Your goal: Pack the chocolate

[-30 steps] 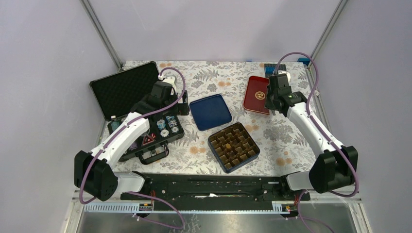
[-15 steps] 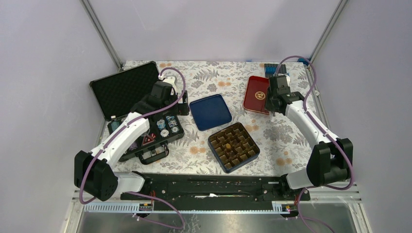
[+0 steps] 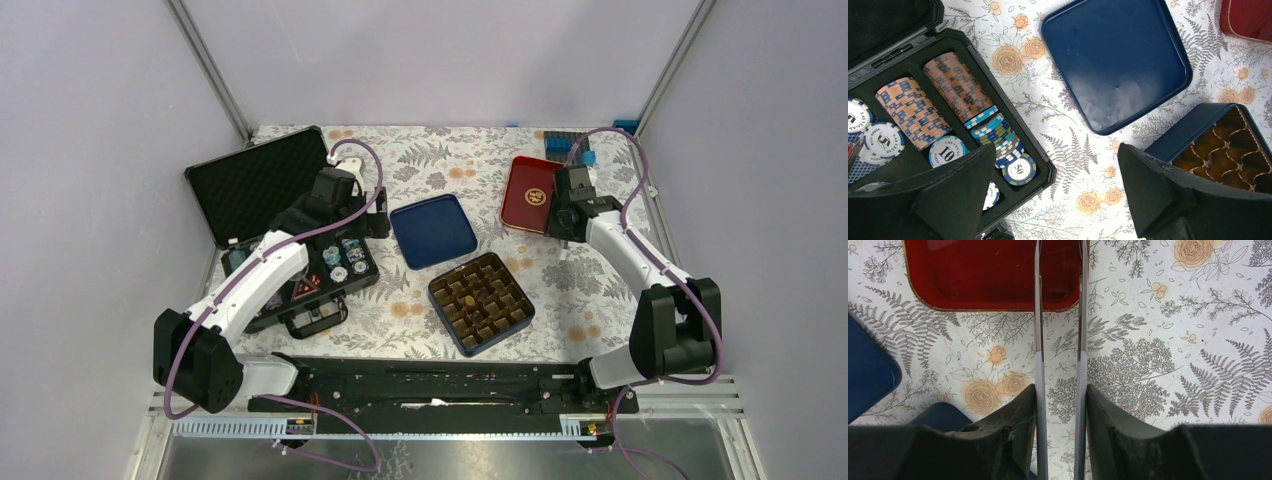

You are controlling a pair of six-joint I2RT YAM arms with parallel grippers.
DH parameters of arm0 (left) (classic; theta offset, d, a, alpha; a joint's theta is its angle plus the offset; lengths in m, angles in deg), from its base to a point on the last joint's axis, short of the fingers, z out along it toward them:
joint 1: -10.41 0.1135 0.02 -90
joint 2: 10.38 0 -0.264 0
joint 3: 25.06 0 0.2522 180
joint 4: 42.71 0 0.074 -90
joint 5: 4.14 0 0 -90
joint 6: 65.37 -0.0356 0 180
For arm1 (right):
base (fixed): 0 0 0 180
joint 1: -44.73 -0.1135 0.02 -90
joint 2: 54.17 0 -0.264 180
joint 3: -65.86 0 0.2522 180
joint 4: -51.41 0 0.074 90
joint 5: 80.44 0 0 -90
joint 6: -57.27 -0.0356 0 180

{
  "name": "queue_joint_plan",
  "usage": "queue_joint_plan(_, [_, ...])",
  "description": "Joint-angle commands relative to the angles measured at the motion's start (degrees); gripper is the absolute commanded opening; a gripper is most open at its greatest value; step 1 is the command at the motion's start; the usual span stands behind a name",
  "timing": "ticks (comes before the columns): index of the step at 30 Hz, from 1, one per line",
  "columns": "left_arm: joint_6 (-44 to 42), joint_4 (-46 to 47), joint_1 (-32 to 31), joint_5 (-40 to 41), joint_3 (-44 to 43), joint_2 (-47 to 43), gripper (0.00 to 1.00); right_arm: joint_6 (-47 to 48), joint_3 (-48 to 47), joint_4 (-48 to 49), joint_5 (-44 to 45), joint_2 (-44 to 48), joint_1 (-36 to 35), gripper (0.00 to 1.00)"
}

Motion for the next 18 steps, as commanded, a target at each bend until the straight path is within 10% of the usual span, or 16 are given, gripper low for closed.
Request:
queue_joint_plan(1, [-0.4, 2.4, 0.2, -0.2, -1.1, 0.0, 0.99, -0.1, -1.0, 3.7, 0.9, -1.4, 0.8, 0.45])
queue_joint_plan(18, [-0.6, 2.1, 0.2, 0.5, -1.7, 0.4, 0.99, 1.3, -6.6, 6.0, -1.4, -9.4, 3.2, 0.47])
